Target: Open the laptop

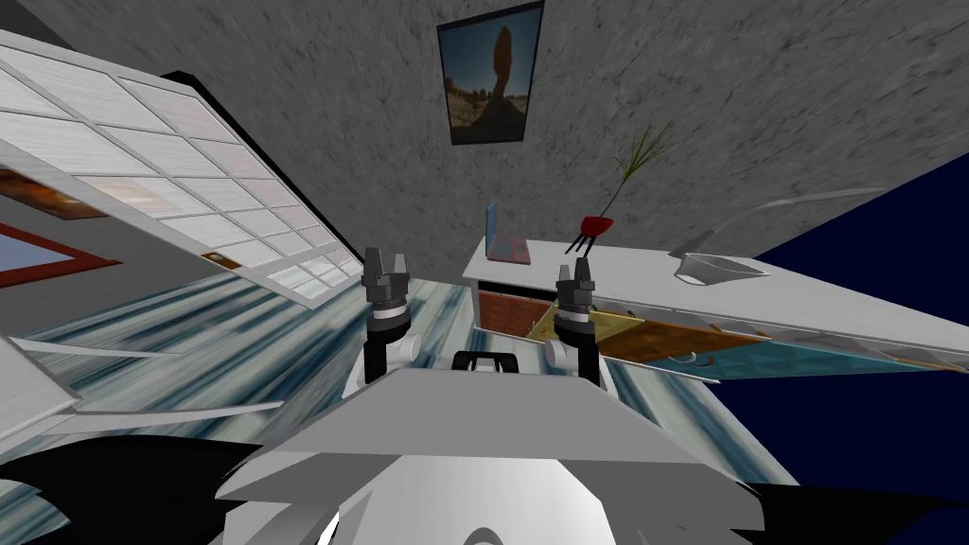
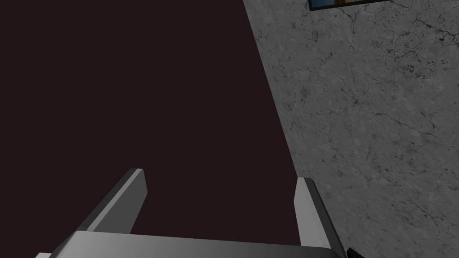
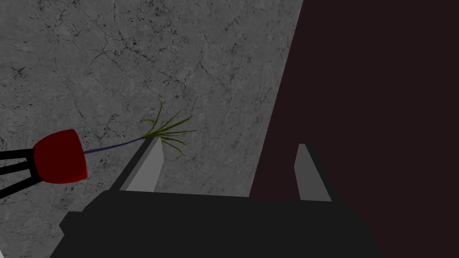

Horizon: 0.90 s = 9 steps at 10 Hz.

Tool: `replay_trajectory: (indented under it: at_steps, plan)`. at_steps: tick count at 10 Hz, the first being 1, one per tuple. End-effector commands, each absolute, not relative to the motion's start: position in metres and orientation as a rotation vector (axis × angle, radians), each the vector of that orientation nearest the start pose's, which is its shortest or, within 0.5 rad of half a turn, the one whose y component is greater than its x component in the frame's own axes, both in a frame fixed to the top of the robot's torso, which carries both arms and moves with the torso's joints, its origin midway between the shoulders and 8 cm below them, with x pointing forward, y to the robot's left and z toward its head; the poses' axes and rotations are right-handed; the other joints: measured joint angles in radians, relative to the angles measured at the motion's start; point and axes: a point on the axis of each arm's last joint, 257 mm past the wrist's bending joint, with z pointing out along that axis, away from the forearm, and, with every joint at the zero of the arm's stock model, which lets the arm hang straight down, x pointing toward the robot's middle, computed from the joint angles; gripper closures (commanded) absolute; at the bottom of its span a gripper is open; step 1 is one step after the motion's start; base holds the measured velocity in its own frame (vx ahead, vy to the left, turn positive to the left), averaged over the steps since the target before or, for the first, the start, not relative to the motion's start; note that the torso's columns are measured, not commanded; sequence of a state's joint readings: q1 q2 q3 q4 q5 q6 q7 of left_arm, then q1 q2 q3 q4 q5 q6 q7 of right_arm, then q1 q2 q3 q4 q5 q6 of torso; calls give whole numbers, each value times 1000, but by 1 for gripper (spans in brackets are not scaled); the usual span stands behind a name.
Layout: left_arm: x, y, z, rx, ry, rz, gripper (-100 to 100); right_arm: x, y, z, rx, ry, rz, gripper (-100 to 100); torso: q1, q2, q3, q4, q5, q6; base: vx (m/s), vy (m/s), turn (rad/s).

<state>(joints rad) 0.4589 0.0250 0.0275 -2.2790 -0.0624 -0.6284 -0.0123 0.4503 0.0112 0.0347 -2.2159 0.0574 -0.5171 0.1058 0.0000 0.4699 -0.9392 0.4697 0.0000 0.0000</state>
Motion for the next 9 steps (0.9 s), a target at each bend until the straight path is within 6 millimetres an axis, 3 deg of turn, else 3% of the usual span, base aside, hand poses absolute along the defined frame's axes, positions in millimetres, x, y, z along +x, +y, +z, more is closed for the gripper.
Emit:
replay_trajectory:
  at_steps: [1, 2, 3, 5, 6, 9]
  plan:
    - [323, 266, 59, -458, 558, -1277, 0, 360, -257, 15, 593, 665, 1222, 0, 0, 74, -148, 74, 0, 0, 0, 0, 0]
    - [323, 266, 59, -458, 558, -1277, 0, 360, -257, 15, 593, 665, 1222, 0, 0, 148, -295, 148, 0, 0, 0, 0, 0]
    - [323, 266, 59, -458, 558, -1277, 0, 364, -249, 13, 556, 706, 1230, -100, 0, 221, -443, 221, 0, 0, 16, 25, -61]
    - [323, 266, 59, -459, 558, -1277, 0, 374, -235, 10, 506, 764, 1246, -100, 3, 263, -532, 264, 1, 0, 29, 75, -89]
    - [323, 266, 59, -459, 558, -1277, 0, 374, -234, 10, 500, 769, 1245, -100, 3, 266, -536, 267, 1, 0, 19, 65, -34]
    - [323, 266, 59, -459, 558, -1277, 0, 395, -206, 2, 411, 868, 1271, -100, 1, 268, -537, 268, 0, 0, 32, 101, -134]
